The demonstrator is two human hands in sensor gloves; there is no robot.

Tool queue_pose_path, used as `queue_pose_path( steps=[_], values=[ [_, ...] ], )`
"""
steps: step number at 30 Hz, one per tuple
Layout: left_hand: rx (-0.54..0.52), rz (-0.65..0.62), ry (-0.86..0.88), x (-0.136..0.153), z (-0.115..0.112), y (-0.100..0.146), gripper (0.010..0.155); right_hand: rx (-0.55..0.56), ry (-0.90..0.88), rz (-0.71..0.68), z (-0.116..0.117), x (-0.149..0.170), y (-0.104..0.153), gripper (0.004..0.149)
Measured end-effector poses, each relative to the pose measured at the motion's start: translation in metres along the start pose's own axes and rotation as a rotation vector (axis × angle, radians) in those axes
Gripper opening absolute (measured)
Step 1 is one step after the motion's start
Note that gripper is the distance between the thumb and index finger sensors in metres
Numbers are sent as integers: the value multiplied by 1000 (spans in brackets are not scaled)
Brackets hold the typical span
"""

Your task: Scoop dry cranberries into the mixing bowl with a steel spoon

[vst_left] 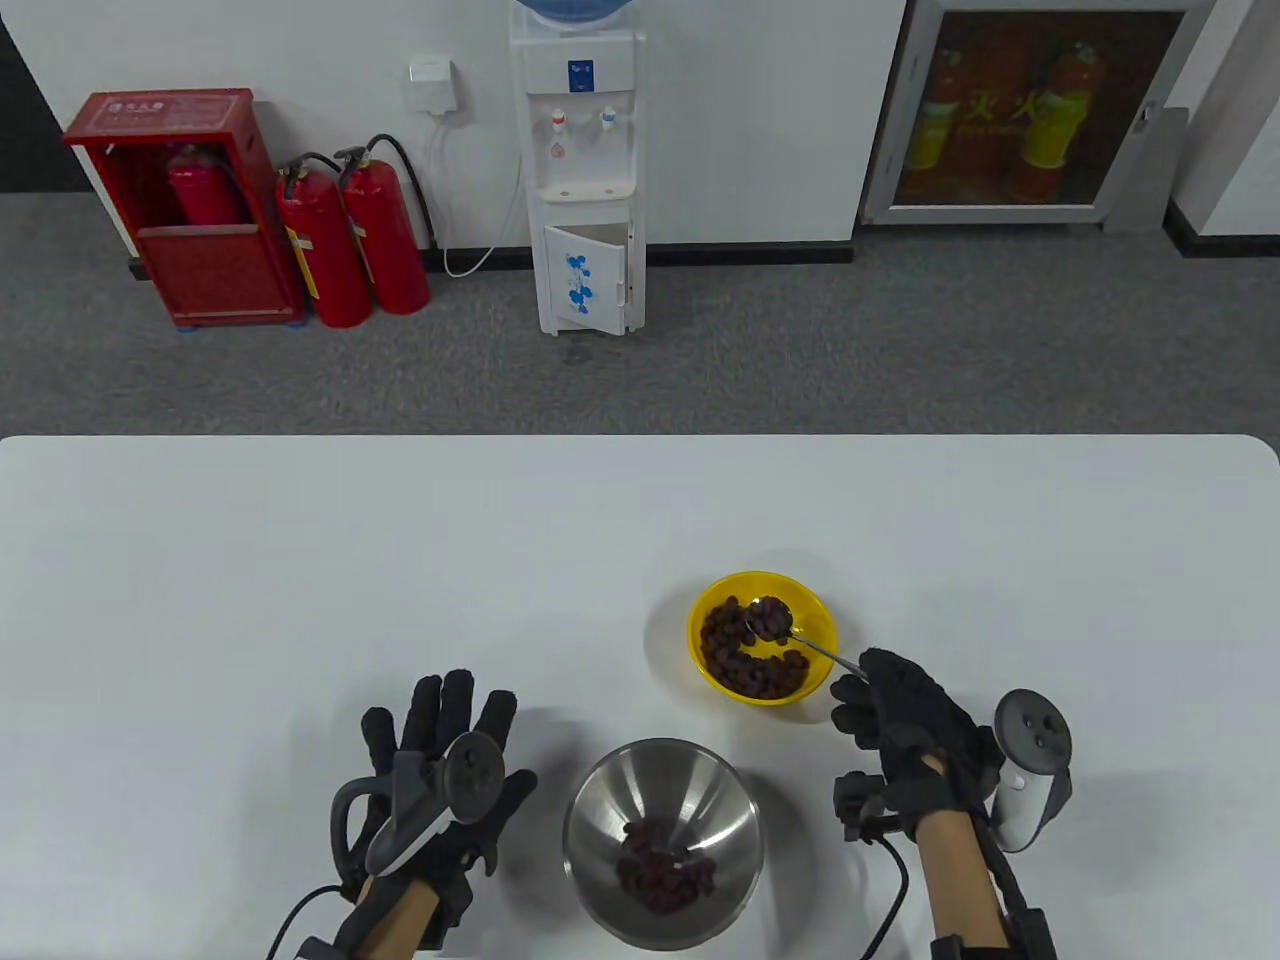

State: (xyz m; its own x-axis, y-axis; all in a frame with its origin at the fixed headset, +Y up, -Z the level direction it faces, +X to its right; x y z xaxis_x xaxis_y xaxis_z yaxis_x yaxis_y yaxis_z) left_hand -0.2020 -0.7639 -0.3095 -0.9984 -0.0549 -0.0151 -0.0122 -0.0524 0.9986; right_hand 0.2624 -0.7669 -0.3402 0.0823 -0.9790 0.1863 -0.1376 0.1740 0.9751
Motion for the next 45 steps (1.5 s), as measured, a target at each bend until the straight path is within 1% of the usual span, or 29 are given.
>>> queue_pose_path(
  steps=[7,10,18,24,34,41,45],
  values=[
    [-1,2,3,1,0,0,79,-16,23,-74,1,-17,14,42],
    [-1,0,3,0,0,0,79,-4,4,-114,2,-27,23,42],
    [0,1,5,0,0,0,78,-120,5,-165,22,-41,45,41],
    [-3,-2,3,0,0,0,78,-187,8,-220,32,-51,55,40],
    [-4,2,7,1,0,0,78,-282,47,-309,40,-61,66,39],
    [0,1,3,0,0,0,78,-324,68,-333,42,-61,65,39],
    [-1,1,5,0,0,0,78,-331,95,-339,41,-60,64,39]
  ],
)
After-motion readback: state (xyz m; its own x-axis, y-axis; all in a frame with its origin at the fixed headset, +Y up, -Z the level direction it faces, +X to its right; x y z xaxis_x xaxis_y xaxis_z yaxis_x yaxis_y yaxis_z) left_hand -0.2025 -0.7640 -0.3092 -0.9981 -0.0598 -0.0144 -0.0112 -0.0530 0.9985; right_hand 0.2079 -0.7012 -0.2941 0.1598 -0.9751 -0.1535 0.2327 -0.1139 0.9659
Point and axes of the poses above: the tracker on the back of each hand, its own x axis roughly to the little-finger side, its own y axis roughly from the fingertips to the wrist, z = x × y, the point moved 3 cm from there along -y, roughly from the wrist to the fingertips, and after that the axes turned 9 degrees about -x, right-handed, at the moved point
